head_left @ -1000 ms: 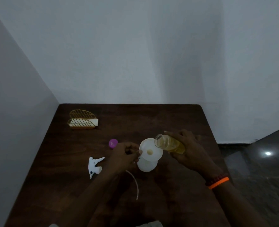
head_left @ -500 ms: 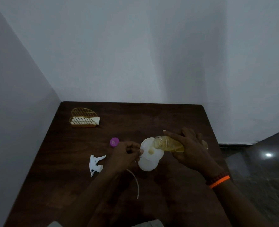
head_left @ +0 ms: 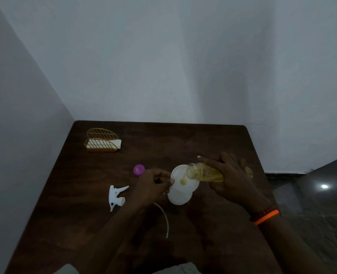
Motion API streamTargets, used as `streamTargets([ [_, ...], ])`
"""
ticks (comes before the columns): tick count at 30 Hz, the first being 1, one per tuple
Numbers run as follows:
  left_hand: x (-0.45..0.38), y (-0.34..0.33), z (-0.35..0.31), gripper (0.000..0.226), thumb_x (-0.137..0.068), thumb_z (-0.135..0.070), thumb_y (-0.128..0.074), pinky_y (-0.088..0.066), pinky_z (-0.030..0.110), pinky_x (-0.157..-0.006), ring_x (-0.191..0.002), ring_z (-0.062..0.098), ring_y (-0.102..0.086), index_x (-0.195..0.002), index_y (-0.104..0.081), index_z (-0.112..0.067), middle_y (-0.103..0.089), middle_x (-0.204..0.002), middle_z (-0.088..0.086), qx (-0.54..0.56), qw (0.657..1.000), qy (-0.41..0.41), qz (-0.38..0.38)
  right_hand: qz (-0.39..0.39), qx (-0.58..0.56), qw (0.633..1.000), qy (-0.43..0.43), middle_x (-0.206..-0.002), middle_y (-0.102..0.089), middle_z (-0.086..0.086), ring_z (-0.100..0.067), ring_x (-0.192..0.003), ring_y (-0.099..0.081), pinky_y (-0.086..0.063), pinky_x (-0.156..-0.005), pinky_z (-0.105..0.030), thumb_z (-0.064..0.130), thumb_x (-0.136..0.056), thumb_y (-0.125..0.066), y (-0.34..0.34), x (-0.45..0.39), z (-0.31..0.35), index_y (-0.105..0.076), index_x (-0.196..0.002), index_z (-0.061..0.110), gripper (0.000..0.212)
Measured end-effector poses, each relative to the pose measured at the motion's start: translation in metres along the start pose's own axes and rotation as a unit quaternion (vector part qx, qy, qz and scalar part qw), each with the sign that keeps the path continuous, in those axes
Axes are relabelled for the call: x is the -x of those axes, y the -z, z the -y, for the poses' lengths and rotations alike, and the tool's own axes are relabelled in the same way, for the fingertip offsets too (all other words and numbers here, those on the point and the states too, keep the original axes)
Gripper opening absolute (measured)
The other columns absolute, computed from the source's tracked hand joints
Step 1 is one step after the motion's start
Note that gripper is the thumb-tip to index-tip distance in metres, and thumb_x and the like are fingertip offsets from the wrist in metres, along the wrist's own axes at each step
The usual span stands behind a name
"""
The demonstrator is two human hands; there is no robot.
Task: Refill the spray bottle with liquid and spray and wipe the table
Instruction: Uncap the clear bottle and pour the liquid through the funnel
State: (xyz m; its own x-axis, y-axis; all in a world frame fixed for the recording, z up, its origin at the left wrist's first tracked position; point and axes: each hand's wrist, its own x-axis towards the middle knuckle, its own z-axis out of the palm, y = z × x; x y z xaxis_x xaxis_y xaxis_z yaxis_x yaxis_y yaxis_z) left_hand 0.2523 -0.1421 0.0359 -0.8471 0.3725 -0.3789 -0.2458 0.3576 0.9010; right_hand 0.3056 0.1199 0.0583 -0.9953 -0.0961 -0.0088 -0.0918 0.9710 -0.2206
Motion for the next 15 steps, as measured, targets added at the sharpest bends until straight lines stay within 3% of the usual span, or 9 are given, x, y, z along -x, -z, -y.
streamTargets([
  [15,0.0000,0.0002,0.0012,0.014,-0.087,-0.016,-0.073,-0.057,0.022,-0.063,-0.068,0.011,-0.071,-0.101,-0.071,-0.014,-0.076,-0.084,0.005,0.013,1.000,-0.012,0.000,0.002,0.010,1.000,0.007,-0.103,-0.033,0.009,-0.011,-0.100,-0.032,-0.021,-0.081,-0.033,0.044,-0.077,-0.068,0.0033,-0.0032,0.0026,-0.030,-0.146,0.051,0.079],
])
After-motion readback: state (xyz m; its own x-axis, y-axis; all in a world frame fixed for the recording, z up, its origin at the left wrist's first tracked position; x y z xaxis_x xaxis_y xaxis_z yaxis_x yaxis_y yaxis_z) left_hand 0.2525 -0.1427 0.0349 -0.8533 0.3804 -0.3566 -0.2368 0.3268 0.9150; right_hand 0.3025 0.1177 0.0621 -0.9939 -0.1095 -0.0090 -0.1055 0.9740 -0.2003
